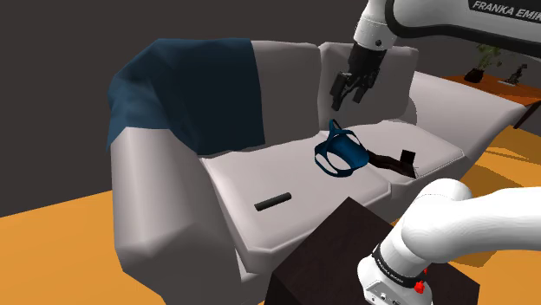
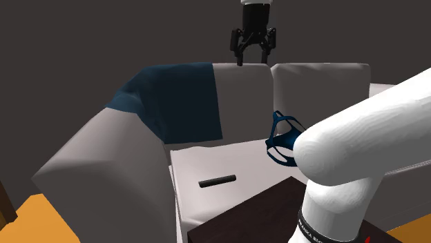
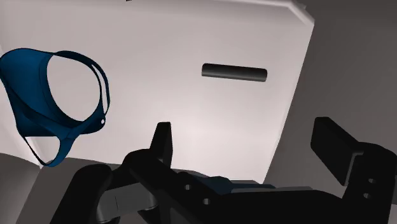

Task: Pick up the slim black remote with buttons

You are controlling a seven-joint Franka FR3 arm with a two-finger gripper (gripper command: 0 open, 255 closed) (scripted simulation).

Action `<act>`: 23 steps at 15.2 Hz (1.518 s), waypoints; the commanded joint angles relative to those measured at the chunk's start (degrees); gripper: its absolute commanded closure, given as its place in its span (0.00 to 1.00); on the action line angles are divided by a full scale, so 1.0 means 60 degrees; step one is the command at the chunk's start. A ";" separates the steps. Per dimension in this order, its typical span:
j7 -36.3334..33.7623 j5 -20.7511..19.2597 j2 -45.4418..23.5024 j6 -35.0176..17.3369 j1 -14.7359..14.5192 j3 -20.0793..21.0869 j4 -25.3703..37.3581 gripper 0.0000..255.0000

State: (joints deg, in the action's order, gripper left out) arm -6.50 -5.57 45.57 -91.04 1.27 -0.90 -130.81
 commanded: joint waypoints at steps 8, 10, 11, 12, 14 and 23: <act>0.2216 -0.0390 -0.0722 -0.2103 -0.0535 -0.1072 -0.1521 0.00; 0.2852 -0.0487 -0.1074 -0.2723 -0.0687 -0.1381 -0.1837 0.00; 0.3173 -0.0529 -0.1275 -0.3036 -0.0763 -0.1535 -0.1975 0.00; 0.3493 -0.0568 -0.1492 -0.3351 -0.0845 -0.1690 -0.2099 0.00; 0.4143 -0.0624 -0.1974 -0.3984 -0.1006 -0.1993 -0.2308 0.00; 0.7320 -0.0307 -0.4850 -0.6803 -0.1894 -0.3249 -0.2598 0.00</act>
State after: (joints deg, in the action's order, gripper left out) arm 34.59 -7.89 18.93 -129.55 -9.52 -19.35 -146.36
